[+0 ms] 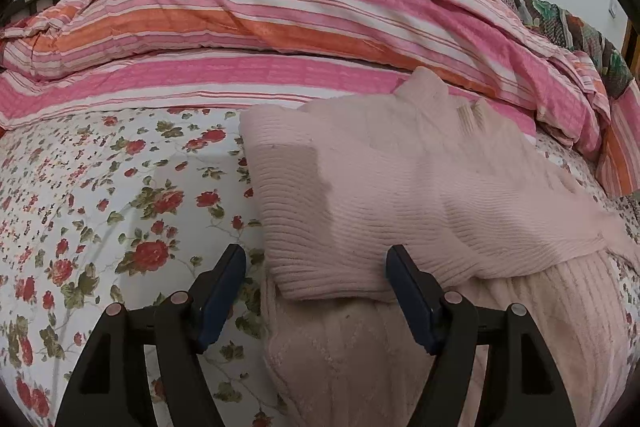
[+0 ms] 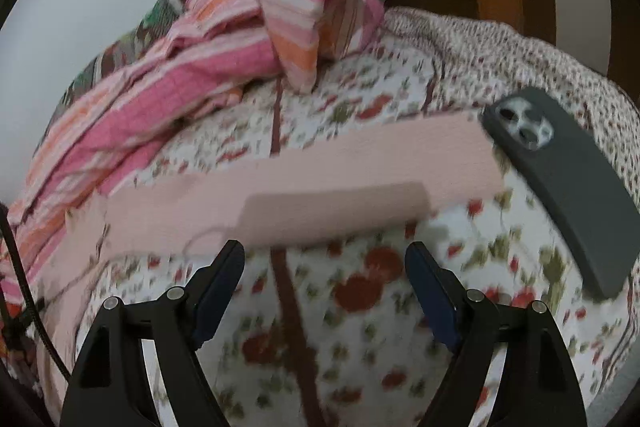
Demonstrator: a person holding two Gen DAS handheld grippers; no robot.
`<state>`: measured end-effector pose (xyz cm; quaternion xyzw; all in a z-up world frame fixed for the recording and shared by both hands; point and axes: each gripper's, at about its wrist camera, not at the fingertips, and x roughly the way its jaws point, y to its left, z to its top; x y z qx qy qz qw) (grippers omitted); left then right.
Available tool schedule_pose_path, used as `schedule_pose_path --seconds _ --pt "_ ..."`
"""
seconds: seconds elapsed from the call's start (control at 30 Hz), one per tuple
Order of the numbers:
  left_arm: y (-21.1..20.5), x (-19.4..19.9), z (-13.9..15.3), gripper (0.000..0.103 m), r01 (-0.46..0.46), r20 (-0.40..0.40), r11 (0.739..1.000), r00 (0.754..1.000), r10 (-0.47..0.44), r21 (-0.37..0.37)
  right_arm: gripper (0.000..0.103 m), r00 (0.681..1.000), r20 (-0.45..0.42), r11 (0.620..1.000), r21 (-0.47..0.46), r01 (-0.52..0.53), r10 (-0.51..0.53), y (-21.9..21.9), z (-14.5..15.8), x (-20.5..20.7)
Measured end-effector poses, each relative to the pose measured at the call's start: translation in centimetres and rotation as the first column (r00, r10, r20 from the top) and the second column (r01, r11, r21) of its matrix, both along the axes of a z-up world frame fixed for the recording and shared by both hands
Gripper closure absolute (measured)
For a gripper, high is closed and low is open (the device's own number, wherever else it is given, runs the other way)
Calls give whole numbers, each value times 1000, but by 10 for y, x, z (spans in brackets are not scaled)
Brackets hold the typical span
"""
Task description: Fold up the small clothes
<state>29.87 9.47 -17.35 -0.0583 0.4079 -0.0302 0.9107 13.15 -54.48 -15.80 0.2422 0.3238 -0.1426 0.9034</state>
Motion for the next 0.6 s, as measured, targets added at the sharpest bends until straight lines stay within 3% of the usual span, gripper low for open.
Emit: schedule_pose_path --seconds 0.1,0.13,0.2,0.23,0.37,0.5,0.6 --pt "1 1 -1 31 3 -2 1000 1000 -3 -11 25 998 22 996 71 55 -57 -24 -1 9" --pt "1 1 -1 31 4 -1 1000 1000 -4 -14 37 997 20 995 68 70 -72 -29 0 13" --pt "1 1 -1 31 5 1 1000 1000 -5 -22 85 997 -14 997 0 73 -73 -30 4 22" --pt "2 0 -1 31 7 1 1000 1000 -7 -30 96 998 -22 998 -22 56 -56 -28 6 25" --pt "4 -1 -1 31 26 3 997 1000 -26 -72 97 997 22 993 -95 76 -74 -12 31 19" --pt "16 -8 6 30 7 27 991 1000 -3 -136 97 995 95 982 -179 57 -41 25 77 22" --pt "34 -20 17 22 -26 71 983 997 40 -182 97 991 129 971 -237 16 15 63 111 31"
